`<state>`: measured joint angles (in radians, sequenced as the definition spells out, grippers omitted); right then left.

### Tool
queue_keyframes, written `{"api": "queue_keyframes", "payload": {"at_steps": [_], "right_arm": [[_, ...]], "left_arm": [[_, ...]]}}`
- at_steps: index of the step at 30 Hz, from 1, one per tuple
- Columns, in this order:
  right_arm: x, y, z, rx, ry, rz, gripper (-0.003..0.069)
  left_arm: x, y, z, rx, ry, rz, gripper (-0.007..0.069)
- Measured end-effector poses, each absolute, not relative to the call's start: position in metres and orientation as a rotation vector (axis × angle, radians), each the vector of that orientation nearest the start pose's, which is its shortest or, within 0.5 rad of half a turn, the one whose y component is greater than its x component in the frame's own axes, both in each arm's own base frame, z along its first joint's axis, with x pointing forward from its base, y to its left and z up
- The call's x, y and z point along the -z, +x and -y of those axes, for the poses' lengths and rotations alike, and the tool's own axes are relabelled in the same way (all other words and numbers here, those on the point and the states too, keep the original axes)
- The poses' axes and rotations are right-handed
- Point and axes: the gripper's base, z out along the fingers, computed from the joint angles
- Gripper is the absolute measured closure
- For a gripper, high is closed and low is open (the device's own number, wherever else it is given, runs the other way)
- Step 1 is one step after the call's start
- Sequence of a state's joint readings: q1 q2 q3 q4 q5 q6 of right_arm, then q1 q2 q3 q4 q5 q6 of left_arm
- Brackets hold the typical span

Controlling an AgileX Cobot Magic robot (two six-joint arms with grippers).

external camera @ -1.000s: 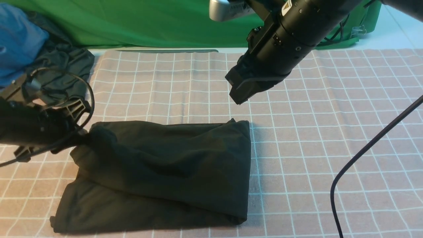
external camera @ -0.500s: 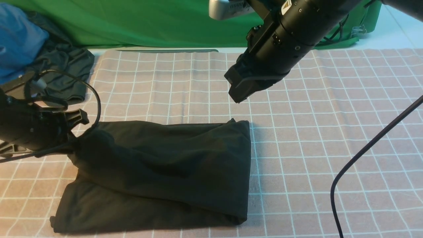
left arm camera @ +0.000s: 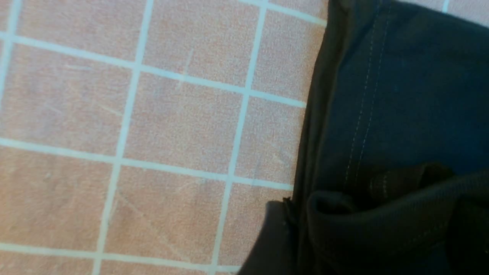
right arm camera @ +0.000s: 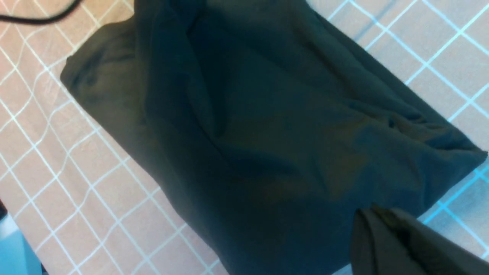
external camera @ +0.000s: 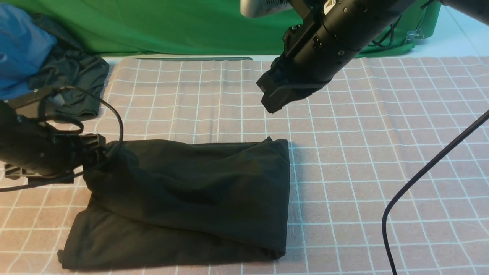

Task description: Fold a long-sleeved shirt over a pink coffee tablecloth.

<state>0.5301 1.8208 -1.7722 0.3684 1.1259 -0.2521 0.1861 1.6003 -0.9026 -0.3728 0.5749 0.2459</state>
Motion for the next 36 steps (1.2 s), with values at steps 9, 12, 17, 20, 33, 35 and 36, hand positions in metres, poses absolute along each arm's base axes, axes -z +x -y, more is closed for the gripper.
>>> {"api": "queue_keyframes", "payload": {"at_steps": [9,12,17,20,33,35,36], "right_arm": [[-0.344,0.33,-0.228,-0.585,-0.916,-2.482,0.0621],[-0.344,0.33,-0.228,-0.584,-0.917,-2.481,0.0621],[-0.344,0.33,-0.228,-0.584,-0.918,-2.481,0.0621],[-0.344,0.33,-0.228,-0.583,-0.921,-2.48,0.0621],[-0.344,0.33,-0.228,-0.584,-0.92,-2.476,0.0621],[-0.344,0.331,-0.228,-0.584,-0.917,-2.473,0.0621],[-0.344,0.331,-0.228,-0.584,-0.916,-2.472,0.0621]], "left_arm": [[-0.196,0.302,-0.033,0.296,-0.186,-2.669,0.0216],[-0.192,0.303,-0.033,0.3,-0.178,-2.678,0.0331],[-0.181,0.304,-0.032,0.338,-0.191,-2.733,0.0515],[-0.181,0.301,-0.03,0.369,-0.219,-2.757,0.0601],[-0.246,0.277,-0.028,0.298,-0.187,-2.612,0.0612],[-0.249,0.282,-0.03,0.272,-0.179,-2.566,0.061],[-0.248,0.285,-0.031,0.253,-0.177,-2.541,0.061]]}}
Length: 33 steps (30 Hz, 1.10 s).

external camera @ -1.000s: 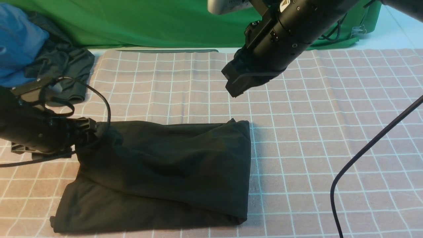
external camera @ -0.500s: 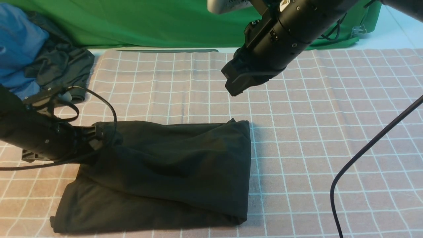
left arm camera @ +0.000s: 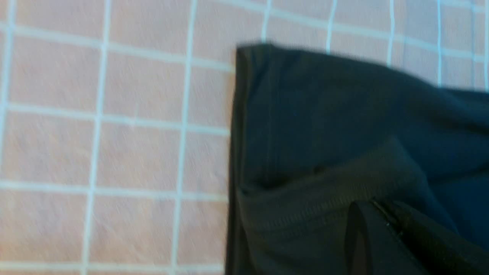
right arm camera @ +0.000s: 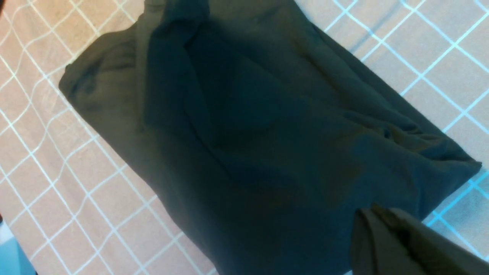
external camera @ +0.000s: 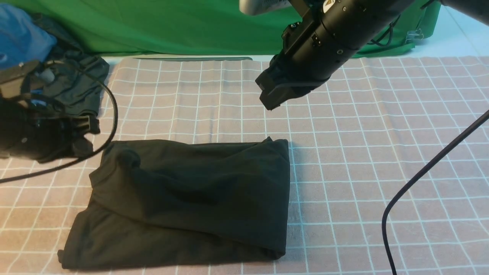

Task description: Fold a long-sleeved shirt over a pink coffee tablecloth.

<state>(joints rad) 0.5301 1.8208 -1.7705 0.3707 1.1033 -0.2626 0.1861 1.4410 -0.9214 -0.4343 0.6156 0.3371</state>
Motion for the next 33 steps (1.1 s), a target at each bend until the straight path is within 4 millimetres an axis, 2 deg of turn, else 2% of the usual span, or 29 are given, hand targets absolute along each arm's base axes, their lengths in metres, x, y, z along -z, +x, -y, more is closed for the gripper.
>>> {"api": "queue_keyframes", "payload": {"at_steps": [3,7,11,12,13,16,19,23,26,30,33], "right_arm": [[-0.344,0.331,-0.228,-0.584,-0.916,-2.471,0.0621],[-0.344,0.331,-0.228,-0.584,-0.916,-2.471,0.0621],[-0.344,0.331,-0.228,-0.584,-0.916,-2.471,0.0621],[-0.344,0.331,-0.228,-0.584,-0.916,-2.471,0.0621],[-0.344,0.331,-0.228,-0.584,-0.916,-2.471,0.0621],[-0.344,0.331,-0.228,-0.584,-0.915,-2.47,0.0621],[-0.345,0.332,-0.228,-0.584,-0.91,-2.463,0.0621],[-0.344,0.333,-0.229,-0.584,-0.906,-2.458,0.0621],[-0.344,0.333,-0.229,-0.583,-0.902,-2.454,0.0621],[-0.344,0.333,-0.229,-0.583,-0.902,-2.453,0.0621],[-0.344,0.333,-0.229,-0.583,-0.902,-2.453,0.0621]], "left_arm": [[-0.242,0.293,-0.034,0.224,-0.158,-2.52,0.0592],[-0.223,0.304,-0.034,0.242,-0.132,-2.547,0.0496],[-0.202,0.311,-0.033,0.284,-0.096,-2.6,0.0272],[-0.2,0.311,-0.033,0.285,-0.092,-2.604,0.0251],[-0.195,0.313,-0.033,0.289,-0.087,-2.618,0.0178],[-0.188,0.315,-0.034,0.286,-0.057,-2.634,0.0044],[-0.182,0.316,-0.034,0.291,-0.047,-2.647,-0.0003],[-0.173,0.317,-0.033,0.294,0.0,-2.677,0.0007],[-0.168,0.316,-0.028,0.313,0.131,-2.708,0.0089],[-0.17,0.315,-0.018,0.316,0.235,-2.705,0.0284],[-0.18,0.311,-0.016,0.293,0.278,-2.692,0.0494]]}}
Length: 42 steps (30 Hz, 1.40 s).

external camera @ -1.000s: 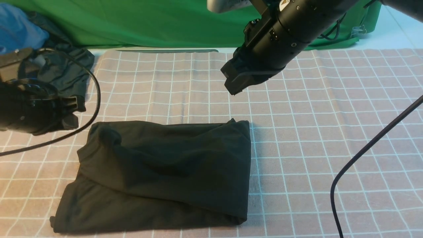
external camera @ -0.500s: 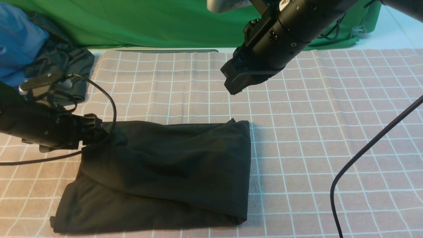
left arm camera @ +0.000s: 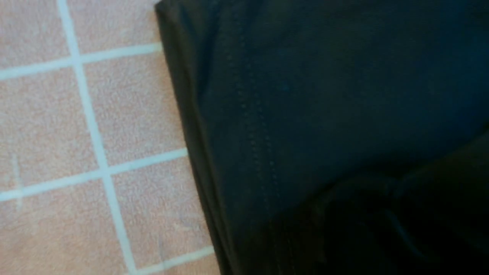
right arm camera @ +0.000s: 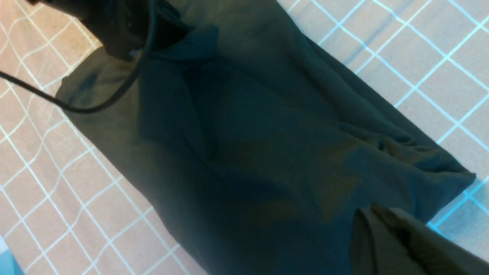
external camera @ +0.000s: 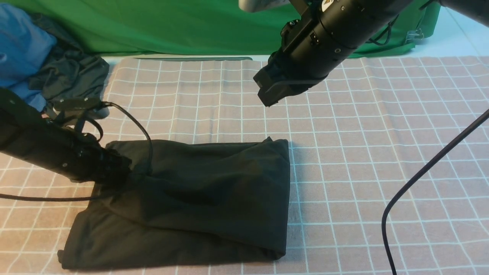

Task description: Fold a long-sleeved shirt over a pink coffee tablecloth.

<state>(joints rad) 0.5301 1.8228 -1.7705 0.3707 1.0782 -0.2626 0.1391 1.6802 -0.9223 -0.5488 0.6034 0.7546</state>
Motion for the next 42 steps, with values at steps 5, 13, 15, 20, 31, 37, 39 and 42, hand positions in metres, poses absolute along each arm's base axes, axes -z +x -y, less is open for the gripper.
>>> {"api": "queue_keyframes", "payload": {"at_steps": [5,13,15,20,31,37,39,42], "right_arm": [[-0.344,0.333,-0.229,-0.582,-0.904,-2.45,0.0621],[-0.344,0.333,-0.229,-0.582,-0.904,-2.45,0.0621],[-0.344,0.333,-0.229,-0.582,-0.904,-2.45,0.0621],[-0.344,0.333,-0.229,-0.582,-0.904,-2.449,0.0621],[-0.344,0.333,-0.229,-0.582,-0.904,-2.449,0.0621],[-0.344,0.333,-0.229,-0.582,-0.906,-2.453,0.0621],[-0.344,0.333,-0.229,-0.582,-0.906,-2.453,0.0621],[-0.344,0.334,-0.229,-0.582,-0.905,-2.453,0.0621]], "left_arm": [[-0.203,0.299,-0.02,0.231,0.197,-2.708,0.0559],[-0.228,0.269,-0.019,0.26,-0.098,-2.849,0.0559],[-0.228,0.265,-0.018,0.268,-0.125,-2.89,0.0559],[-0.226,0.257,-0.026,0.149,-0.235,-2.969,0.0559],[-0.226,0.257,-0.035,0.003,-0.335,-2.961,0.0455],[-0.257,0.268,-0.041,-0.048,-0.482,-2.916,0.0249],[-0.275,0.277,-0.034,0.081,-0.501,-2.843,0.0251],[-0.289,0.283,-0.02,0.308,-0.481,-2.773,0.0278]]}}
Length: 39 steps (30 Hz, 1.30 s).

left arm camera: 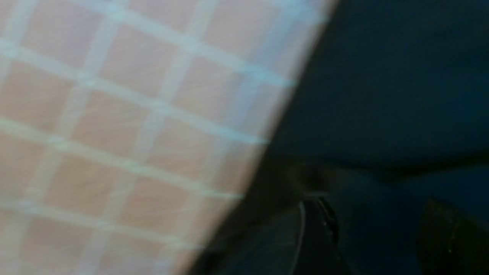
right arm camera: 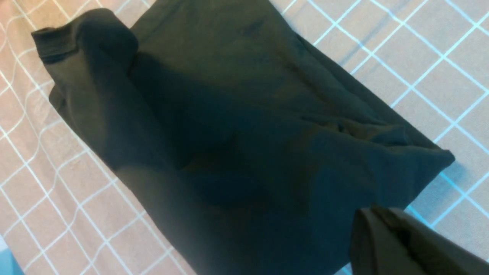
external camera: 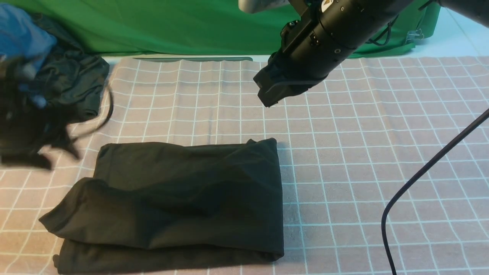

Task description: Fold a long-sleeved shirt over a pink coffee tablecloth.

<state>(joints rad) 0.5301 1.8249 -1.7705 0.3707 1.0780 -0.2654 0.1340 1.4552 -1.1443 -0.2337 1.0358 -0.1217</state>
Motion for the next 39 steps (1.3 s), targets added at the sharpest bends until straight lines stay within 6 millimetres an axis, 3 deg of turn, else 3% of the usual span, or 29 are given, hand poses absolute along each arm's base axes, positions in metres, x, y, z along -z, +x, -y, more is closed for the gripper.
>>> {"api": "queue_keyframes", "payload": {"at_steps": [3,6,7,12,14,21,31,39], "right_arm": [[-0.343,0.334,-0.229,-0.582,-0.902,-2.45,0.062],[-0.343,0.334,-0.229,-0.582,-0.9,-2.448,0.062],[-0.343,0.334,-0.229,-0.581,-0.898,-2.445,0.062],[-0.344,0.335,-0.23,-0.581,-0.89,-2.434,0.0617],[-0.344,0.335,-0.23,-0.581,-0.892,-2.434,0.0617],[-0.343,0.335,-0.23,-0.571,-0.929,-2.424,0.0614],[-0.343,0.334,-0.229,-0.563,-0.958,-2.415,0.0614],[-0.343,0.334,-0.229,-0.563,-0.964,-2.419,0.061]], "left_arm": [[-0.296,0.289,0.009,0.539,-0.389,-2.71,0.0403],[-0.284,0.292,0.033,0.539,-0.294,-2.75,0.0563],[-0.278,0.293,0.037,0.52,-0.276,-2.764,0.0579],[-0.238,0.292,0.043,0.436,-0.331,-2.887,0.0612],[-0.214,0.28,0.038,0.359,-0.371,-2.977,0.0612],[-0.184,0.246,0.029,0.236,-0.425,-2.984,0.0612],[-0.189,0.238,-0.002,0.071,-0.593,-2.894,0.0611],[-0.227,0.227,-0.017,0.092,-0.647,-2.665,0.0611]]}}
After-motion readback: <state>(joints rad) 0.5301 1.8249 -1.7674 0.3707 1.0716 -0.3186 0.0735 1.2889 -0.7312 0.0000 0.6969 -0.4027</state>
